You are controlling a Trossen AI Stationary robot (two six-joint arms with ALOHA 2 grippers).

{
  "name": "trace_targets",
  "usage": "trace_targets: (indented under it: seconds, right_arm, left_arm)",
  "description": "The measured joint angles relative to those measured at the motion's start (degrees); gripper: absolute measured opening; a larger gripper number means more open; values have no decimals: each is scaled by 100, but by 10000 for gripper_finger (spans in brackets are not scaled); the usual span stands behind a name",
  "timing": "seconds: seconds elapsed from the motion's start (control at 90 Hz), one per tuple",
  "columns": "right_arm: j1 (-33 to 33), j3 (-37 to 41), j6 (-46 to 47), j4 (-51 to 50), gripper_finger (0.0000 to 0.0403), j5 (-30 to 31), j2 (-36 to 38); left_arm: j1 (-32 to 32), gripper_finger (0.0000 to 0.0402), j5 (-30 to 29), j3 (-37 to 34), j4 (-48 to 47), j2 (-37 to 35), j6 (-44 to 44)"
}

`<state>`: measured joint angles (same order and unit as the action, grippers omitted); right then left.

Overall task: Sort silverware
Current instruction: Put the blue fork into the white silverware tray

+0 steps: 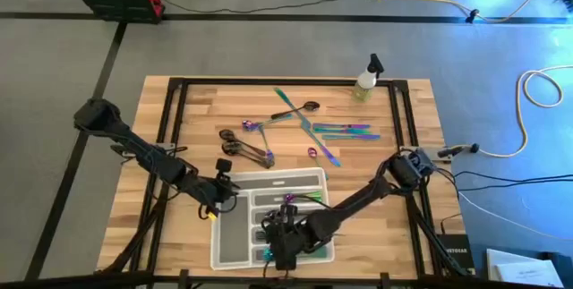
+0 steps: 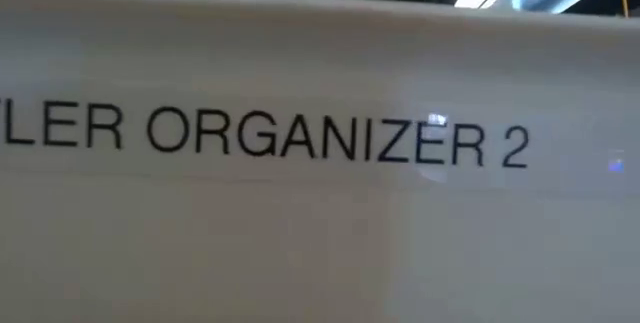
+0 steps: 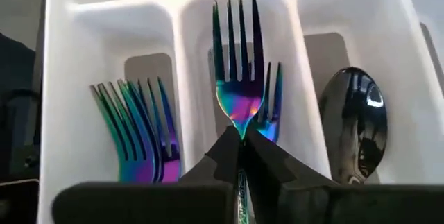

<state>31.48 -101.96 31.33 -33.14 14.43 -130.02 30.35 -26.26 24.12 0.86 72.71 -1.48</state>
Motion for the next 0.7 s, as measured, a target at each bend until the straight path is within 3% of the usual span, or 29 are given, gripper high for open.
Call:
trace_targets:
  seconds: [0.7]
  right_arm:
    - [-50,-2,147,-329,23,-8,0]
  left_arm:
    - [0,72,2,-2,0,2,-2]
